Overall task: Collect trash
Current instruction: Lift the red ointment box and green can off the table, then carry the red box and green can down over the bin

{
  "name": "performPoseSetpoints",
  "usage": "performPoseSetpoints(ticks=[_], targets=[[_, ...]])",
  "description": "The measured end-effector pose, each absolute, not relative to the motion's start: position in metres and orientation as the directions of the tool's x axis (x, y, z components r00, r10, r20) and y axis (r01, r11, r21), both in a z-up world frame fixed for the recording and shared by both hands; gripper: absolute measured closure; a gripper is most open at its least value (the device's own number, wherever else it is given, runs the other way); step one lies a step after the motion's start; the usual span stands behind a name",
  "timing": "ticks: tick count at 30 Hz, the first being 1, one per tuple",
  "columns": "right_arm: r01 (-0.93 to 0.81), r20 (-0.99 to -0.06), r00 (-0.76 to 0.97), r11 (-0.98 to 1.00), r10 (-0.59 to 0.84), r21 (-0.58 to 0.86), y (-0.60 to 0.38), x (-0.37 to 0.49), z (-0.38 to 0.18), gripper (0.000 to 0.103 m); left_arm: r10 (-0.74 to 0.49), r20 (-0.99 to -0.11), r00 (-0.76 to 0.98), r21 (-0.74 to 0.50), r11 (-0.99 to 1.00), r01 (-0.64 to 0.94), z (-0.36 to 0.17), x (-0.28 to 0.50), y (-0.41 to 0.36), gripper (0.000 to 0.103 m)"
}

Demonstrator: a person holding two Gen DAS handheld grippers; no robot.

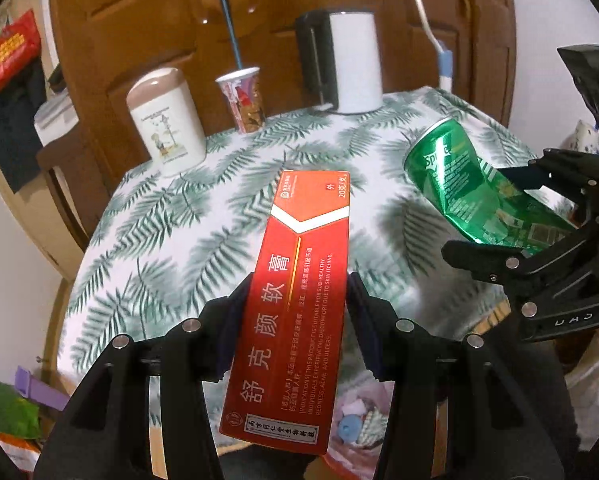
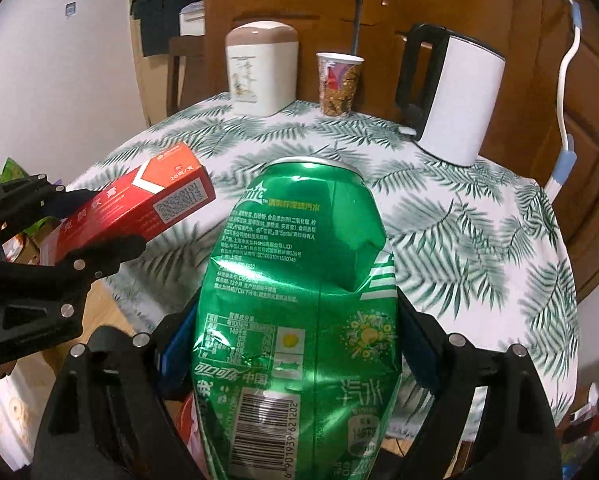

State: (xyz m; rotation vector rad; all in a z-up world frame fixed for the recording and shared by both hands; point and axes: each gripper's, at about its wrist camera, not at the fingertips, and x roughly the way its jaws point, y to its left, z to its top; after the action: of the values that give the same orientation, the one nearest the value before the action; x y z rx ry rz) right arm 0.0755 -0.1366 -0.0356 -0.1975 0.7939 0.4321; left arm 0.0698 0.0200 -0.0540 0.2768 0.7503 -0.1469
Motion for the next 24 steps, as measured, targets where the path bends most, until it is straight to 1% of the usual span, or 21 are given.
performPoseSetpoints(ticks=[5, 13, 19, 24], targets=[[-0.467, -0.727, 0.614, 0.884, 0.308, -0.019, -0.132, 0.033, -0.05, 0.017, -0.038, -0.694, 0.719, 0.195, 0.951, 0.238, -0.068, 0.026, 0.019, 0.054], [-0.497, -0.756, 0.572, 0.868, 0.319, -0.009, -0.124, -0.022, -0.088, 0.017, -0.043, -0.725, 0.688, 0.183, 0.95, 0.252, -0.104, -0.033, 0.02, 0.054], [-0.514, -0.789, 0.526, 0.858, 0.317, 0.002, -0.12, -0.047, -0.122, 0.017, -0.042, -0.763, 0.645, 0.17, 0.95, 0.263, -0.138, -0.055, 0.022, 0.054], [-0.53, -0.833, 0.457, 0.848, 0.311, 0.026, -0.114, -0.059, -0.163, 0.017, -0.036, -0.803, 0.594, 0.156, 0.951, 0.269, -0.172, -0.063, 0.023, 0.054]])
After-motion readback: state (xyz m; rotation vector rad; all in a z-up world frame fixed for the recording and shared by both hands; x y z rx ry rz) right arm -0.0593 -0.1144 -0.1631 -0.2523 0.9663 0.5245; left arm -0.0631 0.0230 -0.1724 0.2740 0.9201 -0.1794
